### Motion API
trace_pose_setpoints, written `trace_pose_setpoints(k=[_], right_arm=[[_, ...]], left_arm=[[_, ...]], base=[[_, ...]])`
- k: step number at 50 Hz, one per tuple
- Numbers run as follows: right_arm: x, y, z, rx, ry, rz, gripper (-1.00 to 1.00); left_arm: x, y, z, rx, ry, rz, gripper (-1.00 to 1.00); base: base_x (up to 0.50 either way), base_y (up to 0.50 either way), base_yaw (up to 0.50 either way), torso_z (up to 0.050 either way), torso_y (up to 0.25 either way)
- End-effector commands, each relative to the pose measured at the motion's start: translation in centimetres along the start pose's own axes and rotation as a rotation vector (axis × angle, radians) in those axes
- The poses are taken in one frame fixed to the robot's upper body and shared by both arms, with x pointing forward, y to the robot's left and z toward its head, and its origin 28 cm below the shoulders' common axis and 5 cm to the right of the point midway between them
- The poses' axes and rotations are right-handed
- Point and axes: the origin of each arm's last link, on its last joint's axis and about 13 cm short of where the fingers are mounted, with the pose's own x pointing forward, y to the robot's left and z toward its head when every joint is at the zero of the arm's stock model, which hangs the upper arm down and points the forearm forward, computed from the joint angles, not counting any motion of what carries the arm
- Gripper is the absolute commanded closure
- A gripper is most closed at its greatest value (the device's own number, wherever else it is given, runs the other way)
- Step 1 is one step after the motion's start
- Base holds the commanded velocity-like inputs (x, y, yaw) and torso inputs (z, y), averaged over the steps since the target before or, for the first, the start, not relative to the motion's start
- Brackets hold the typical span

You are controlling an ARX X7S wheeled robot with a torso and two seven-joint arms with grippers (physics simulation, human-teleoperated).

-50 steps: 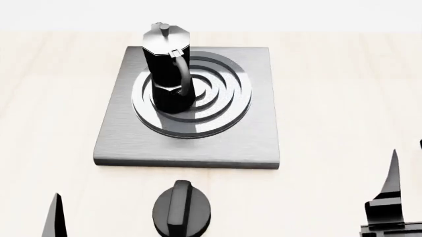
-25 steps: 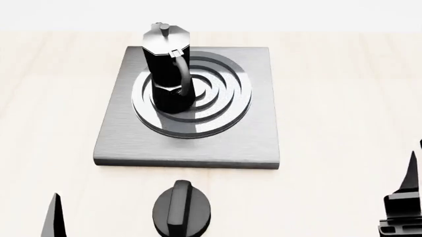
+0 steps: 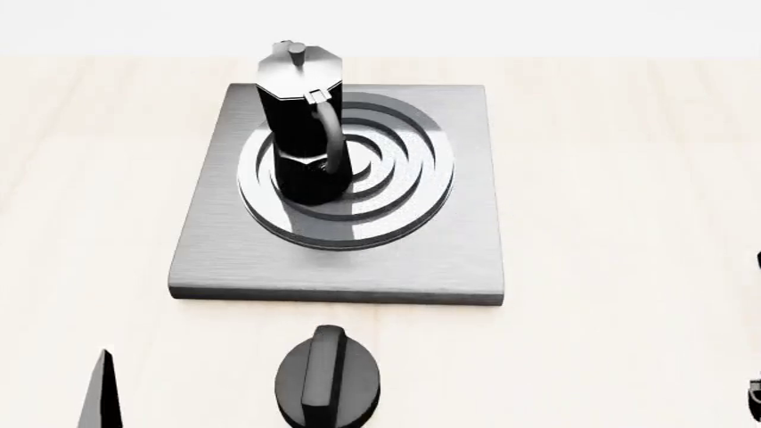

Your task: Put both moka pots on the stove.

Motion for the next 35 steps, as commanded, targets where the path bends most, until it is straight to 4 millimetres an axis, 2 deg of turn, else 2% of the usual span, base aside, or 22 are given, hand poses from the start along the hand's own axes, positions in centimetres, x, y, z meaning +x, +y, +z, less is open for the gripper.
trace_pose_setpoints(k=[1, 15, 35], right_arm=[[1.1, -2.0, 0.4, 0.028, 0.026, -0.005, -1.0], [4.0, -3.8, -0.8, 0.059, 0.114, 0.009, -1.0], [5.6, -5.5, -1.3, 0.089, 0.177, 0.021, -1.0]], left_arm=[[0.0, 0.0, -0.1, 0.0, 0.001, 0.001, -1.0], [0.1, 0.1, -0.3, 0.001, 0.003, 0.002, -1.0], [0.0, 0.0, -0.3, 0.001, 0.004, -0.001, -1.0]], base=[[0.0, 0.0, 0.0, 0.0, 0.0], [0.0, 0.0, 0.0, 0.0, 0.0], [0.0, 0.0, 0.0, 0.0, 0.0]])
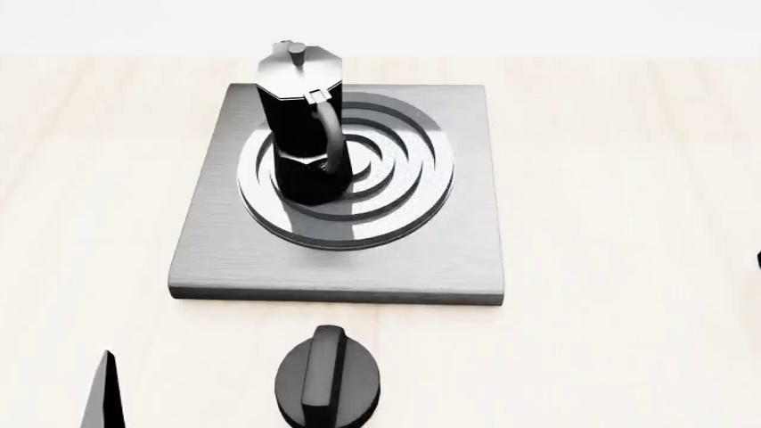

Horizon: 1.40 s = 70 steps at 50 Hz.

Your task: Put both moka pots on the stove.

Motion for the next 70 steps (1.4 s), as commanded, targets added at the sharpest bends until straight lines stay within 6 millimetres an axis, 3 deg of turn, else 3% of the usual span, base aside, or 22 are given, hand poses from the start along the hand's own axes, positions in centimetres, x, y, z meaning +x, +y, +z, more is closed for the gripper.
trace_pose_setpoints(k=[1, 13, 31, 53, 70], right_arm=[[1.2, -1.1, -0.1, 0.014, 0.029, 0.007, -1.0], [2.8, -2.2, -0.2, 0.003, 0.048, 0.02, -1.0], [4.5, -1.5, -2.2, 0.02, 0.082, 0.046, -1.0], [5.9, -0.6, -1.1, 0.037, 0.02, -0.004, -1.0], [8.1, 0.3, -1.7, 0.04, 0.002, -0.005, -1.0]], left_arm=[[0.0, -0.1, 0.0, 0.0, 0.002, -0.003, -1.0], [0.0, -0.2, 0.1, 0.0, 0.003, -0.005, -1.0], [0.0, -0.2, 0.1, 0.001, 0.004, -0.005, -1.0], [0.1, -0.2, -0.2, 0.002, 0.011, -0.007, -1.0], [0.1, -0.3, -0.4, 0.002, 0.016, -0.01, -1.0]], base=[[0.0, 0.0, 0.0, 0.0, 0.0], [0.0, 0.0, 0.0, 0.0, 0.0], [0.0, 0.0, 0.0, 0.0, 0.0], [0.0, 0.0, 0.0, 0.0, 0.0], [0.0, 0.0, 0.0, 0.0, 0.0]])
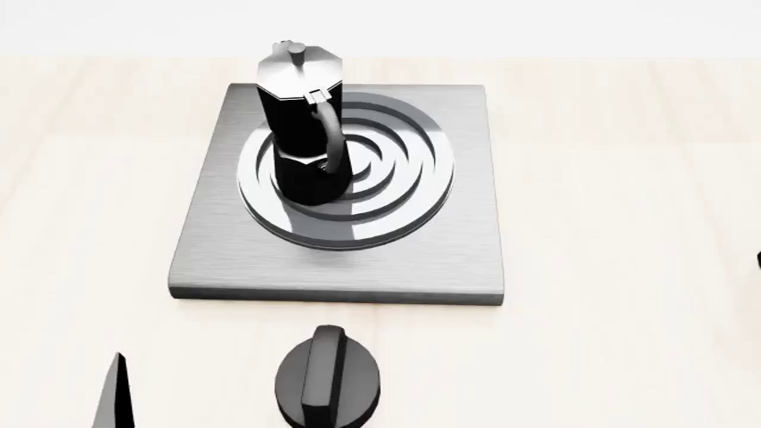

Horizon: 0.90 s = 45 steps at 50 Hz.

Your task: Put both moka pots on the stove.

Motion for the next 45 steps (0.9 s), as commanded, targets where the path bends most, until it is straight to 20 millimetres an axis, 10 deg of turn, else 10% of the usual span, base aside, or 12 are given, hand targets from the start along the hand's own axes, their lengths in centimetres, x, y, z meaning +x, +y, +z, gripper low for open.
trace_pose_setpoints(k=[1, 45], right_arm=[[1.3, 0.5, -0.3, 0.004, -0.011, -0.005, -1.0], [3.6, 0.1, -4.6, 0.017, 0.044, -0.079, -1.0]], left_arm=[[0.0, 0.0, -0.1, 0.001, 0.003, -0.002, -1.0], [0.0, -0.1, -0.6, 0.006, 0.014, -0.007, -1.0]], base=[[0.0, 0.0, 0.0, 0.0, 0.0], [0.0, 0.0, 0.0, 0.0, 0.0]])
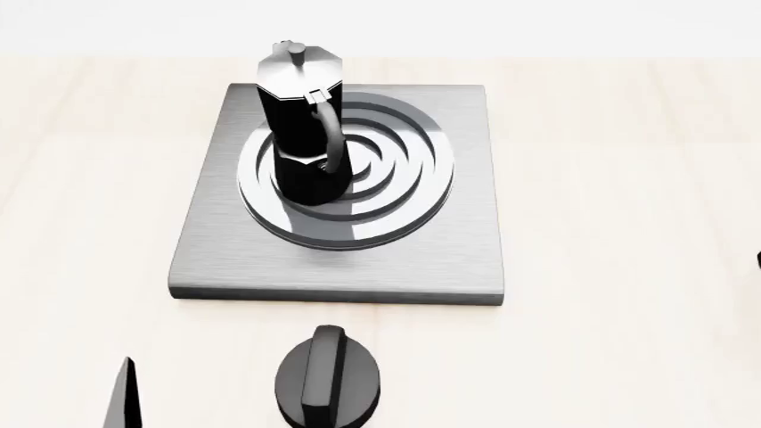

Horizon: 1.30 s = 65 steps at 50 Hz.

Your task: Put both moka pots on the stove.

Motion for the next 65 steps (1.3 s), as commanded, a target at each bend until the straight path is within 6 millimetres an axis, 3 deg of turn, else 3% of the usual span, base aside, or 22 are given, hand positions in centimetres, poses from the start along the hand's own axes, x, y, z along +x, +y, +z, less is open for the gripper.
trace_pose_setpoints(k=[1, 12, 13, 29, 40, 55, 65], right_arm=[[0.5, 0.2, -1.2, -0.005, 0.017, -0.012, -1.0], [0.6, 0.4, -1.4, -0.003, 0.016, -0.019, -1.0], [0.3, 0.5, -1.1, 0.006, 0.013, -0.024, 1.0], [0.7, 0.6, -0.9, 0.0, 0.01, -0.006, 1.0], [0.8, 1.2, 0.9, -0.002, -0.092, -0.005, 1.0], [0.4, 3.2, 6.8, -0.043, -0.306, 0.046, 1.0], [0.4, 5.3, 9.0, -0.048, -0.378, 0.112, 1.0]], left_arm=[[0.0, 0.0, 0.0, 0.001, 0.001, -0.001, -1.0], [0.0, -0.1, 0.0, 0.0, 0.003, -0.005, -1.0], [0.0, -0.1, 0.0, 0.0, -0.002, -0.006, -1.0], [0.1, -0.1, -0.1, 0.0, 0.004, -0.003, -1.0], [0.1, 0.0, -0.2, 0.002, 0.004, -0.002, -1.0], [0.0, 0.0, -0.1, -0.001, 0.004, -0.001, -1.0], [0.0, 0.0, 0.0, -0.001, 0.003, -0.001, -1.0]], base=[[0.0, 0.0, 0.0, 0.0, 0.0], [0.0, 0.0, 0.0, 0.0, 0.0], [0.0, 0.0, 0.0, 0.0, 0.0], [0.0, 0.0, 0.0, 0.0, -0.001], [0.0, 0.0, 0.0, 0.0, 0.0], [0.0, 0.0, 0.0, 0.0, 0.0], [0.0, 0.0, 0.0, 0.0, 0.0]])
